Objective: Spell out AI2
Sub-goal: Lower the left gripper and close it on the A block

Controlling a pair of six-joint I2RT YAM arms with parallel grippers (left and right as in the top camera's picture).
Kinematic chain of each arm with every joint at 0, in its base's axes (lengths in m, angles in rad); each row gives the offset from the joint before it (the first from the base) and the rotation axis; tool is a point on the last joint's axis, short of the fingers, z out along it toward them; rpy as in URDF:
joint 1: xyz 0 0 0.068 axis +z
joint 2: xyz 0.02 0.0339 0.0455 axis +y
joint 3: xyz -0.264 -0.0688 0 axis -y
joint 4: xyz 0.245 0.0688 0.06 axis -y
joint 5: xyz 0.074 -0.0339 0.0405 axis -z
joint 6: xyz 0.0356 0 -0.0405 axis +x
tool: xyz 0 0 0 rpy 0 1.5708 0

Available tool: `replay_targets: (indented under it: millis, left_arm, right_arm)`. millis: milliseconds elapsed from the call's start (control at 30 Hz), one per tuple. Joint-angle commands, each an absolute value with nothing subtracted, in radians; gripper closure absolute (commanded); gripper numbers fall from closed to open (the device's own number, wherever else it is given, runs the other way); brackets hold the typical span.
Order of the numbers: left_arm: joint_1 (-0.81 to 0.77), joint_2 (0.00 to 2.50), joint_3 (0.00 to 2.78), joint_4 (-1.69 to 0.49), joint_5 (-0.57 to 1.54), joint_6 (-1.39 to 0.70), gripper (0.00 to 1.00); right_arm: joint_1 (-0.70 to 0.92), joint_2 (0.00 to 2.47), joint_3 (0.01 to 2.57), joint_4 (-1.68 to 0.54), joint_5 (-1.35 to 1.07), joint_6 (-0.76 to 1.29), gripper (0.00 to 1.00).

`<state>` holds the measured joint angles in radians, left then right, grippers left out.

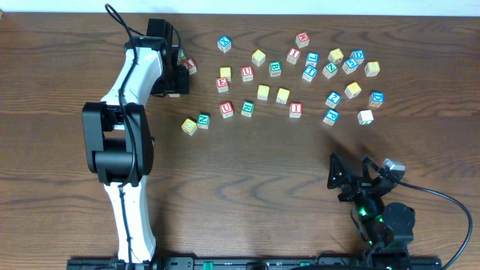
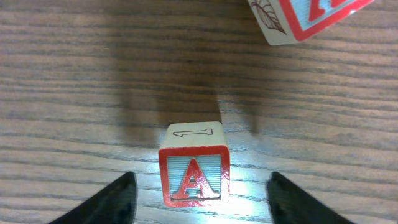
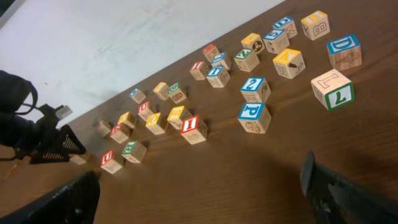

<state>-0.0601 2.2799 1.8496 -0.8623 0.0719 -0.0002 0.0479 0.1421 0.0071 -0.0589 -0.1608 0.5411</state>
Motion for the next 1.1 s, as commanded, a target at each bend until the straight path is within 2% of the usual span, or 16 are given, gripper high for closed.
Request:
replay_targets:
  millis: [0,633,833,1067]
  left_arm:
    - [-0.058,2.282,1.863,-0.863,0.063,-0.001,0.41]
    - [-0.058,2.308,1.863,-0.865,0.063,0.004,0.43]
    - [-0.058,2.308,1.863,-0.865,0.063,0.004,0.57]
    - [-0.058,2.308,1.863,-0.865,0.063,0.004,0.58]
  right_arm:
    - [0.041,0.139,0.006,-0.062,-0.163,0.545,0.01]
    - [0.041,0.139,0.006,-0.062,-0.163,0.545,0.01]
    - [0.041,0.139,0.006,-0.062,-0.163,0.545,0.01]
    - [0.041,0.139,0.006,-0.062,-0.163,0.545,0.01]
